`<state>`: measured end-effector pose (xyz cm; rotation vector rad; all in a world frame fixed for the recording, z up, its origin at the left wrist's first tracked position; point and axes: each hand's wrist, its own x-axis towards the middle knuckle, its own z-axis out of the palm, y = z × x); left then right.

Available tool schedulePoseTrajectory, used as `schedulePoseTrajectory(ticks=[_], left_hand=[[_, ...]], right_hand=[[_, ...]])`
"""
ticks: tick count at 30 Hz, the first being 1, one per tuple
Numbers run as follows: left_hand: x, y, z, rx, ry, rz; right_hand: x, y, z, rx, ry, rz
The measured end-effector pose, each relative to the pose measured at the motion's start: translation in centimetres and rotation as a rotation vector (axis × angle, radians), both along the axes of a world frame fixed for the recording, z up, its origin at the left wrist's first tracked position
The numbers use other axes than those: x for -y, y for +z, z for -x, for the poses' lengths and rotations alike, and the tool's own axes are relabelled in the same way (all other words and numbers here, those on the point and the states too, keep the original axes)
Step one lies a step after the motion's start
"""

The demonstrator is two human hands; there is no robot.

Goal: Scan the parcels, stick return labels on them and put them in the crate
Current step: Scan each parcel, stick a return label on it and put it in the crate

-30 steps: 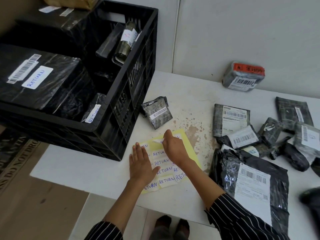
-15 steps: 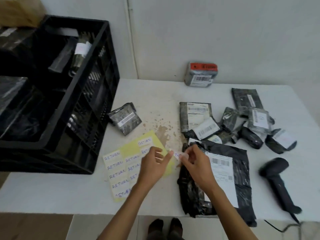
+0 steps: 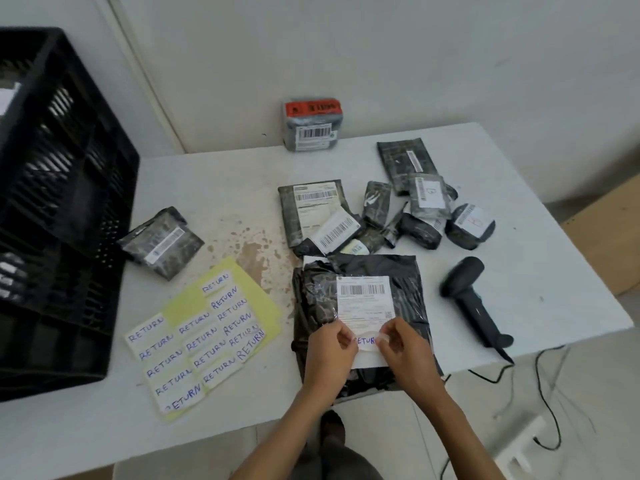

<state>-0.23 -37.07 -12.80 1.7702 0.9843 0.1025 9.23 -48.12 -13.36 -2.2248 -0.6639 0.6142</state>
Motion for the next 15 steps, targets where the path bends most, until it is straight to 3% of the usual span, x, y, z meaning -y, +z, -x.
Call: schedulePoseTrajectory(ticks=[8, 11, 14, 15], left_hand=[[1.2, -1.9, 0.4, -0.143, -0.176, -0.379], [0.9, -3.3, 1.1, -0.079, -0.211, -0.48], [0.6, -3.5, 1.4, -0.018, -0.122, -0.301], [0.6, -4.0, 1.6, 0.014, -0.132, -0.327]], right_hand=[[0.8, -2.6, 1.2, 0.275, 0.093, 0.125], [1.2, -4.2, 2.2, 0.298, 0.009, 0.108], [0.7, -4.9, 2.6, 0.335, -0.09, 0.108], [0.4, -5.1, 2.6, 0.355, -0.11, 0.118]])
